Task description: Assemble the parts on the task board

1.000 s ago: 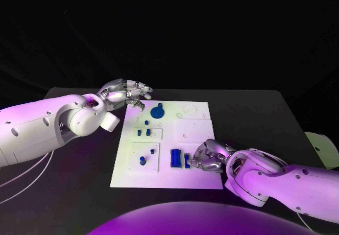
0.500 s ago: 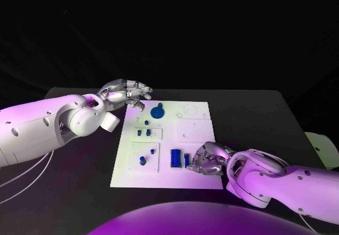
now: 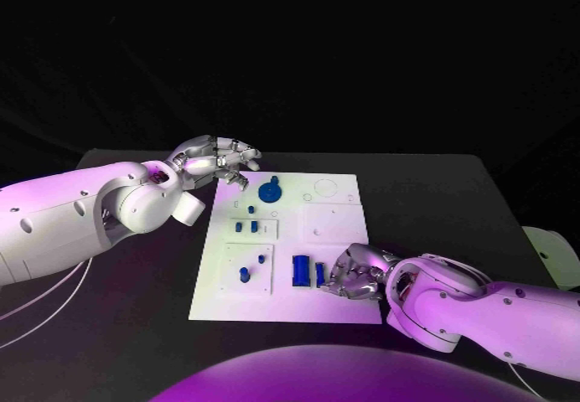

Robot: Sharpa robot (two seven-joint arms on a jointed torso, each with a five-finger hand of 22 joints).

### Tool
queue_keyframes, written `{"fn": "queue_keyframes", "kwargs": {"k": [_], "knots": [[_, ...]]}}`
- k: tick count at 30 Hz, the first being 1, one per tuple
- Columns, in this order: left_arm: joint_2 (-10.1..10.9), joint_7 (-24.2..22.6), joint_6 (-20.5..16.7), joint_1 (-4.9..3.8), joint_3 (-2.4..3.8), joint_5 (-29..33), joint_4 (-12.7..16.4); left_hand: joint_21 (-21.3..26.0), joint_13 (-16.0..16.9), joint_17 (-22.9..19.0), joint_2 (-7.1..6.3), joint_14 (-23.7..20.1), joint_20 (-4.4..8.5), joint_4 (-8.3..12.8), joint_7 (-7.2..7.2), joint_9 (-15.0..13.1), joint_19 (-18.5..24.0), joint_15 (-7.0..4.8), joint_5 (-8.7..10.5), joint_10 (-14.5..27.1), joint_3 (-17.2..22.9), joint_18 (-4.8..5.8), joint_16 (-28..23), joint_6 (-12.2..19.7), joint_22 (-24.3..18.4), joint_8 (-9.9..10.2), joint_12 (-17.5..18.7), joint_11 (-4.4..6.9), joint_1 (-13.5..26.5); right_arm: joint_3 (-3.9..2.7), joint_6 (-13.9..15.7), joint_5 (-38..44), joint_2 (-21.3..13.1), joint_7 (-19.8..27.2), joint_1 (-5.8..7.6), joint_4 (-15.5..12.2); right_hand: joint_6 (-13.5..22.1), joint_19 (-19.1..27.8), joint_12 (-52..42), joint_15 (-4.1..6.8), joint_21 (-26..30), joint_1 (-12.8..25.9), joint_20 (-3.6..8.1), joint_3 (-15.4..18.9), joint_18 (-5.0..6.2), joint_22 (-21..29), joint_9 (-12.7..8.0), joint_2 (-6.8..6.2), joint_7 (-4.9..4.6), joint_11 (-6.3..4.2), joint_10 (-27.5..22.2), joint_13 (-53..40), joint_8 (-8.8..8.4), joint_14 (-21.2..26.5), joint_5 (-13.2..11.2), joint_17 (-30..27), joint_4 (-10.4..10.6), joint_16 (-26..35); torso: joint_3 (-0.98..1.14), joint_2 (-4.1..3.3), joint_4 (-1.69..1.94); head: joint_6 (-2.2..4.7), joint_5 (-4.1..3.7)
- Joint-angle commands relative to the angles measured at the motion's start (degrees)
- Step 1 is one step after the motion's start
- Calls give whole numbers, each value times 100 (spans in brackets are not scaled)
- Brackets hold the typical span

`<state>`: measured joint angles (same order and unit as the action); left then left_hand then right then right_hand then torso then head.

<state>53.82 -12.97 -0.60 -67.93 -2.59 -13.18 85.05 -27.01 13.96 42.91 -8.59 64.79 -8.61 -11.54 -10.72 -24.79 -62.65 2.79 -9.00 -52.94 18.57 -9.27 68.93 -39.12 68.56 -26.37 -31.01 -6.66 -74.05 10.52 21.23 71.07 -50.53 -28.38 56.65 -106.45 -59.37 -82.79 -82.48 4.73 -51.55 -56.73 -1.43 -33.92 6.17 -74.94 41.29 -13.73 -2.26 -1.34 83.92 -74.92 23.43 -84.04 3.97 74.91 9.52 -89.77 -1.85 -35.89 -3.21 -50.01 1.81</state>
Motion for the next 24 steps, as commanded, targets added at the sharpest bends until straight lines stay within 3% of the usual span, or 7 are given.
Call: {"fn": "queue_keyframes", "kwargs": {"k": [1, 5, 13, 24], "knots": [[-5, -41, 96, -2, 3, 5, 14, 3, 9, -2, 1, -38, -12, -17, 3, 7, 38, -6, -7, 52, -11, -110, -33, 46, -9, -21, -34, 0, -36, 0, -41, 7, 22, -101, -6, 37, -52, -39, -23, 37, -28, -13, 22, -3, -10, -502, 14, 67, 8, -43, 127, -845, 14, -596, -38, 1509, 79, -23, 4, -1, -1, 1, 9], [-1, -38, 94, -2, 2, 5, 15, 3, 9, -2, 1, -38, -12, -17, 3, 7, 38, -6, -7, 52, -11, -110, -33, 46, -9, -21, -34, 0, -36, 0, -10, -55, 40, -107, -6, 60, -67, -43, -33, 40, -34, 6, 24, 4, -11, -505, 23, 87, 12, -46, 134, -854, 23, -596, -40, 1509, 120, -23, 10, -5, -1, 1, 10], [5, -32, 97, -2, 2, 5, 16, 3, 9, -2, 1, -38, -12, -17, 3, 7, 38, -6, -7, 52, -11, -110, -33, 46, -9, -21, -34, 0, -36, -2, -32, -125, 59, -102, -6, 108, -78, -45, -44, 44, -32, 23, 28, 6, -11, -506, 36, 109, 20, -52, 143, -863, 31, -596, -14, 1509, 166, -23, 1, 0, -2, 1, 7], [8, -26, 100, -2, 2, 4, 17, 3, 9, -6, 11, -42, -12, -25, 4, 10, 40, -6, -9, 54, -14, -111, -35, 47, -9, -31, -40, 0, -50, -2, -245, -244, 46, 55, -5, 105, -46, -37, -36, 59, 16, -210, 42, 10, -5, -501, 83, -37, 36, -69, 137, -857, 35, -596, 45, 1509, 34, -23, -1, 4, -1, 1, 7]]}}
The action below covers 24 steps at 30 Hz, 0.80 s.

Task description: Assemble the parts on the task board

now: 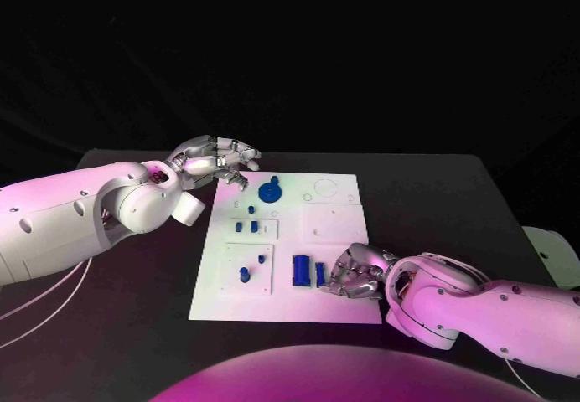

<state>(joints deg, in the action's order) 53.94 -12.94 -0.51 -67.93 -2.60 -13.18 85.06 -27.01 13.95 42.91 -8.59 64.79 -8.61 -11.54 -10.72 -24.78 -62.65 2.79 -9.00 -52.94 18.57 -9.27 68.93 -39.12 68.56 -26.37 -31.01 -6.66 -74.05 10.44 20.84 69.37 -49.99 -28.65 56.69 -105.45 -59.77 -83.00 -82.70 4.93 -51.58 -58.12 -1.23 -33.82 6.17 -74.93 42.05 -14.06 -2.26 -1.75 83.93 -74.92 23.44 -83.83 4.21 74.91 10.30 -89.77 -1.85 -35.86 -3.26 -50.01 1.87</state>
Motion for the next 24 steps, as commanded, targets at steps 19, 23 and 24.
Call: {"fn": "queue_keyframes", "kwargs": {"k": [19, 23, 24], "knots": [[-2, -36, 85, -1, 3, -10, 15, 2, 9, 1, 14, -38, -12, -26, 4, 9, 40, -6, -10, 55, -15, -110, -32, 48, -9, -34, -41, 1, -56, 3, 11, -161, -122, 610, -9, -76, -13, -23, -23, 23, 47, -271, 8, 1032, -5, -521, 97, 144, 18, -9, 138, -867, 7, -617, 488, 1509, 366, -23, 4, -2, 0, 1, -7], [-3, -37, 85, -1, 3, -11, 14, 2, 9, 1, 14, -38, -12, -26, 4, 9, 40, -6, -10, 55, -15, -110, -32, 48, -9, -34, -41, 1, -56, -5, 119, -156, -147, 616, -9, -98, -17, -29, -27, 26, 37, -245, 11, 1059, -8, -527, 113, 179, 18, -10, 141, -870, 11, -617, 518, 1509, 456, -23, 6, -2, -2, 1, -10], [-3, -36, 86, 0, 3, -11, 14, 2, 9, 1, 14, -38, -12, -26, 4, 9, 40, -6, -10, 55, -15, -110, -32, 48, -9, -34, -41, 1, -56, -8, 141, -152, -151, 613, -9, -101, -18, -30, -26, 26, 34, -232, 11, 1067, -8, -529, 118, 192, 18, -10, 141, -870, 12, -617, 523, 1509, 491, -23, 5, -2, -2, 1, -11]]}}
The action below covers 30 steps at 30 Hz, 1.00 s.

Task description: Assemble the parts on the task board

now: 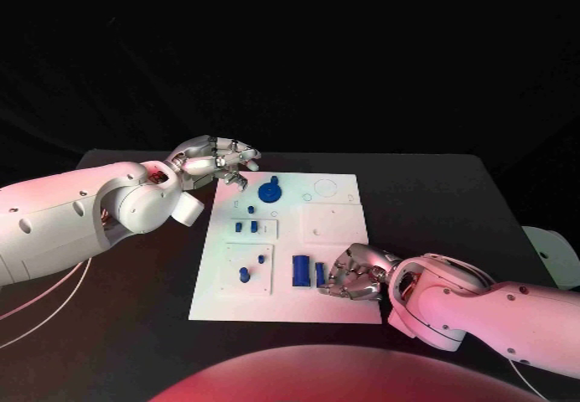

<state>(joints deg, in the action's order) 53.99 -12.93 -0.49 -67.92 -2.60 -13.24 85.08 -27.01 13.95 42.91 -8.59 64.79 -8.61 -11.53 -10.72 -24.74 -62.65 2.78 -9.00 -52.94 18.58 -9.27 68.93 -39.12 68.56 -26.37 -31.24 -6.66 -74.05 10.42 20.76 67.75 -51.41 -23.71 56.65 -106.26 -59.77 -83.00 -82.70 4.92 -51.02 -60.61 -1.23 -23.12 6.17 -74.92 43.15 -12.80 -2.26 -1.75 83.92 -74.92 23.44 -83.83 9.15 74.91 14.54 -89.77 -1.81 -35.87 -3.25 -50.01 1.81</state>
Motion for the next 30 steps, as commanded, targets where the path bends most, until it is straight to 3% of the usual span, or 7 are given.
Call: {"fn": "queue_keyframes", "kwargs": {"k": [1, 16, 23, 30], "knots": [[-9, -36, 84, -1, 3, -5, 11, 2, 9, 1, 14, -38, -12, -26, 4, 6, 40, -6, -10, 55, -15, -111, -32, 48, -9, -34, -18, 1, -56, -9, 169, 17, -11, 112, -5, -20, -21, -33, -31, 26, -24, 43, 13, 3, -9, -533, 17, 95, 18, -11, 146, -874, 15, -617, 52, 1509, 128, -23, 1, 0, -5, 1, -4], [-19, -34, 97, 2, 3, -5, 7, 2, 9, 1, 14, -38, -12, -26, 4, 6, 40, -6, -10, 55, -15, -111, -32, 48, -9, -34, -18, 1, -56, -22, 176, 105, 135, -72, -5, 191, -66, -48, -54, 45, -71, -30, 25, -127, -15, -553, 78, 191, 52, -38, 165, -894, 59, -617, 65, 1509, 140, -23, -3, -1, 1, 1, -5], [-18, -32, 99, 2, 3, -5, 8, 2, 9, 1, 14, -38, -12, -26, 4, 6, 40, -6, -10, 55, -15, -111, -32, 48, -9, -34, -18, 1, -56, -21, -38, 181, 204, -167, -8, 244, -70, -48, -57, 67, -60, -289, 46, -220, -15, -562, 170, 62, 80, -63, 170, -899, 100, -617, -212, 1509, 0, -23, -5, -1, 4, 1, -6], [-14, -31, 99, 2, 3, -5, 10, 2, 9, 1, 14, -38, -12, -26, 4, 6, 40, -6, -10, 55, -15, -111, -32, 48, -9, -34, -18, 1, -56, -21, -103, 350, 222, -351, -16, 320, -73, -52, -59, 80, -71, -524, 57, -298, -18, -571, 216, 71, 97, -78, 173, -901, 106, -617, -384, 1509, -96, -23, -6, 1, 3, 1, -10]]}}
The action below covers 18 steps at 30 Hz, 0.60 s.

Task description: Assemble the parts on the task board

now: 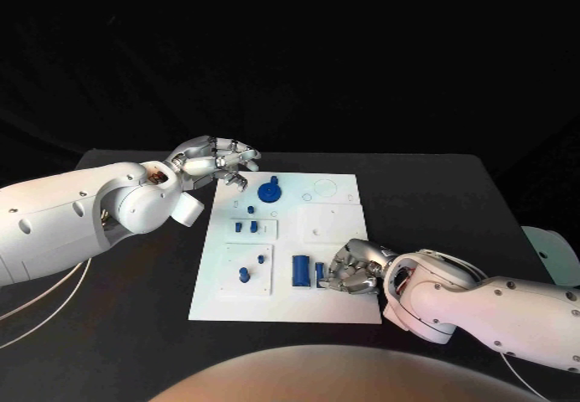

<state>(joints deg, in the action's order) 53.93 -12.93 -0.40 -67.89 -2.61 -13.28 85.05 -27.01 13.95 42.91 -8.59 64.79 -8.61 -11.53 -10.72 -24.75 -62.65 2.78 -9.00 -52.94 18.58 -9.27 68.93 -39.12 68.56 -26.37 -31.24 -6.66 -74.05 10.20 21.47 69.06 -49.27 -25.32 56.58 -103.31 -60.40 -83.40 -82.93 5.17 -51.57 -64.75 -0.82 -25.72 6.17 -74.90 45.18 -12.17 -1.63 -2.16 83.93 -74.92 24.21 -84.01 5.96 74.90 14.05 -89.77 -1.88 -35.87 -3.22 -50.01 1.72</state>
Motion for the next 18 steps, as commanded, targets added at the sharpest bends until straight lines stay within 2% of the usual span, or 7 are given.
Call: {"fn": "queue_keyframes", "kwargs": {"k": [1, 6, 11, 16, 18], "knots": [[-8, -31, 91, -1, 3, -1, 14, 2, 9, 1, 14, -38, -12, -26, 4, 6, 40, -6, -10, 55, -15, -111, -32, 48, -9, -34, -18, 1, -56, 2, -168, 234, 11, -203, -9, 36, -10, -11, -36, 55, -16, -110, 16, -38, -18, -573, 13, 8, 33, -36, 172, -901, 29, -599, -65, 1510, -47, -23, 2, 1, 0, 1, 6], [-5, -30, 89, -1, 3, -1, 15, 0, 8, -2, 28, -42, -12, -40, 4, 13, 43, -6, -11, 60, -22, -111, -33, 54, -9, -52, -28, 1, -83, 1, -72, 283, 38, -209, -12, 67, -17, -12, -40, 57, -17, -143, 18, -58, -18, -575, 24, 16, 34, -39, 175, -905, 33, -599, -107, 1510, -56, -23, 8, -5, 0, 1, 10], [-3, -30, 85, -1, 3, -1, 15, 0, 8, -2, 28, -42, -12, -40, 4, 13, 43, -6, -11, 60, -22, -111, -33, 54, -9, -52, -28, 1, -83, 1, 91, 291, 42, -131, -12, 38, -37, -13, -44, 54, -10, -54, 19, -16, -19, -577, 49, 11, 25, -32, 179, -909, 45, -599, -143, 1510, 38, -23, 6, -3, -2, 1, 14], [0, -35, 76, -1, 3, -1, 19, 0, 8, -2, 28, -42, -12, -40, 4, 13, 43, -6, -11, 60, -22, -111, -33, 54, -9, -52, -28, 1, -83, -9, 260, 202, -32, -3, -11, -82, -40, -15, -45, 52, -2, 7, 18, 36, -18, -578, 67, -6, 23, -30, 181, -911, 48, -599, -139, 1510, 105, -23, 16, -3, 7, 1, 23], [4, -40, 70, -1, 3, -1, 20, 0, 8, -2, 28, -42, -12, -40, 4, 13, 43, -6, -11, 60, -22, -111, -33, 54, -9, -52, -28, 1, -83, -25, 305, 124, -82, 104, -4, -132, -36, -13, -42, 51, 8, 29, 17, 72, -17, -576, 75, -25, 22, -29, 180, -908, 47, -599, -131, 1510, 132, -23, 10, 4, 4, 1, 20]]}}
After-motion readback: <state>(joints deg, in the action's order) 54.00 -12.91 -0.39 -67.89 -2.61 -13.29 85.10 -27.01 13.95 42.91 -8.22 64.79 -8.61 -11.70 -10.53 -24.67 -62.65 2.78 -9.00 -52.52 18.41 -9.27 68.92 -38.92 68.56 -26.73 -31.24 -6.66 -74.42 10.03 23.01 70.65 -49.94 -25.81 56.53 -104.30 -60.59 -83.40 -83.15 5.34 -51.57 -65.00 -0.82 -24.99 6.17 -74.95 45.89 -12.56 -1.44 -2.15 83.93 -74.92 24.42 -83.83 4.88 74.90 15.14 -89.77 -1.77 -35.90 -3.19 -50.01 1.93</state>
